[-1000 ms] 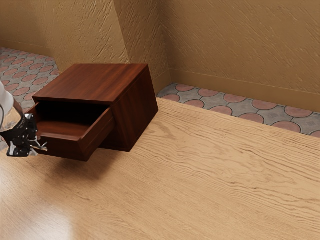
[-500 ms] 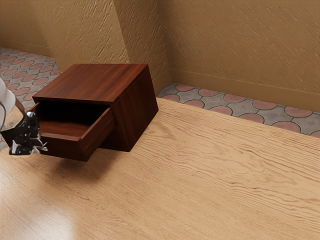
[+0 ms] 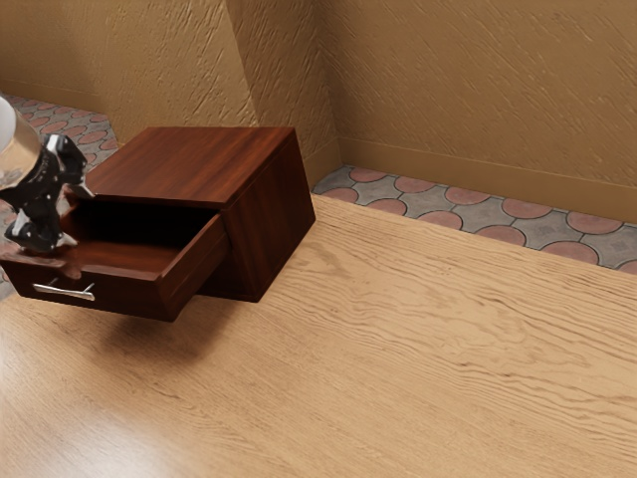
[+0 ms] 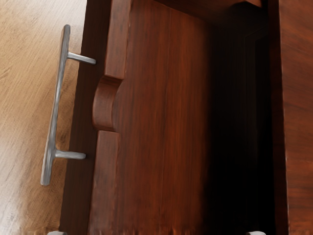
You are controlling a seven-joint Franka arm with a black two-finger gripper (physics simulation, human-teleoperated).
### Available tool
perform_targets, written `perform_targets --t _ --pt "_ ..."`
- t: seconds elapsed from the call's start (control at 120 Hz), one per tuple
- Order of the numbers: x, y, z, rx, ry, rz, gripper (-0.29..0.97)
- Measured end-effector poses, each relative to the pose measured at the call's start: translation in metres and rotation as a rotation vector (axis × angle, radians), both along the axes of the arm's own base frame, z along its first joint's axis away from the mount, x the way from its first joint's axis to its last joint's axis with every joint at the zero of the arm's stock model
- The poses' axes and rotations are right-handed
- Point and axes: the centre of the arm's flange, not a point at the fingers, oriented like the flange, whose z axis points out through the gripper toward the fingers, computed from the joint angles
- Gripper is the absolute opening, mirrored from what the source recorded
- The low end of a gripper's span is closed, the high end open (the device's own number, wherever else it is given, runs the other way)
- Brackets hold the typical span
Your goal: Pull the drawer handle with one arm to open the drawer
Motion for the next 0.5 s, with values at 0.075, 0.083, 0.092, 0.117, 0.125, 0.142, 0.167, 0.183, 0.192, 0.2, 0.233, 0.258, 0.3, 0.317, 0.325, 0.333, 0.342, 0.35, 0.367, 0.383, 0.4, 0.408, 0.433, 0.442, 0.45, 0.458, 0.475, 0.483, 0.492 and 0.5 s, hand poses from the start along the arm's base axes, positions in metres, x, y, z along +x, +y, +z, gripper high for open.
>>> perform_targets --t 0.075,0.083,0.092,0.117,0.125,0.142,0.167,0.183,0.192,0.2,0.233,0.258,0.3,0.317,0.325,0.333,0.342,0.35,0.367,0.383,0.4,0.408,0.433,0.442,0.45,0.458,0.475,0.483,0.492,0.5 --pt "0.013 -0.014 0.052 -0.014 -0.036 -0.059 0.49" --pt "0.015 -0.013 0.058 -0.023 -0.04 -0.066 0.49" --pt "0.016 -0.011 0.062 -0.033 -0.043 -0.071 0.5" --pt "0.02 -0.005 0.073 -0.067 -0.047 -0.086 0.52" --pt "0.021 -0.002 0.076 -0.08 -0.05 -0.092 0.53" --pt "0.022 0.005 0.082 -0.107 -0.055 -0.102 0.54" --pt "0.023 0.013 0.091 -0.141 -0.058 -0.115 0.55" --pt "0.025 0.015 0.098 -0.157 -0.057 -0.125 0.56" --pt "0.026 0.016 0.101 -0.164 -0.054 -0.13 0.57" --pt "0.028 0.017 0.105 -0.169 -0.051 -0.133 0.57" --pt "0.033 0.017 0.12 -0.187 -0.029 -0.145 0.59" --pt "0.035 0.012 0.123 -0.201 -0.002 -0.156 0.6" --pt "0.041 -0.007 0.118 -0.224 0.063 -0.189 0.61" --pt "0.042 -0.014 0.113 -0.233 0.091 -0.199 0.62" --pt "0.043 -0.016 0.111 -0.238 0.105 -0.202 0.62" --pt "0.043 -0.018 0.108 -0.243 0.118 -0.204 0.62" --pt "0.043 -0.019 0.104 -0.248 0.133 -0.204 0.62" --pt "0.043 -0.02 0.101 -0.253 0.147 -0.204 0.63" --pt "0.043 -0.022 0.096 -0.262 0.172 -0.204 0.63" --pt "0.044 -0.023 0.09 -0.269 0.197 -0.204 0.63" --pt "0.045 -0.025 0.083 -0.277 0.223 -0.204 0.64" --pt "0.045 -0.026 0.08 -0.28 0.236 -0.205 0.64" --pt "0.048 -0.03 0.07 -0.289 0.272 -0.211 0.64" --pt "0.049 -0.031 0.067 -0.292 0.283 -0.213 0.65" --pt "0.05 -0.032 0.064 -0.294 0.293 -0.214 0.65" --pt "0.051 -0.033 0.062 -0.297 0.303 -0.215 0.65" --pt "0.052 -0.035 0.057 -0.3 0.32 -0.219 0.65" --pt "0.053 -0.037 0.055 -0.301 0.327 -0.222 0.65" --pt "0.054 -0.039 0.053 -0.302 0.333 -0.226 0.65" --pt "0.055 -0.041 0.052 -0.303 0.34 -0.228 0.65"
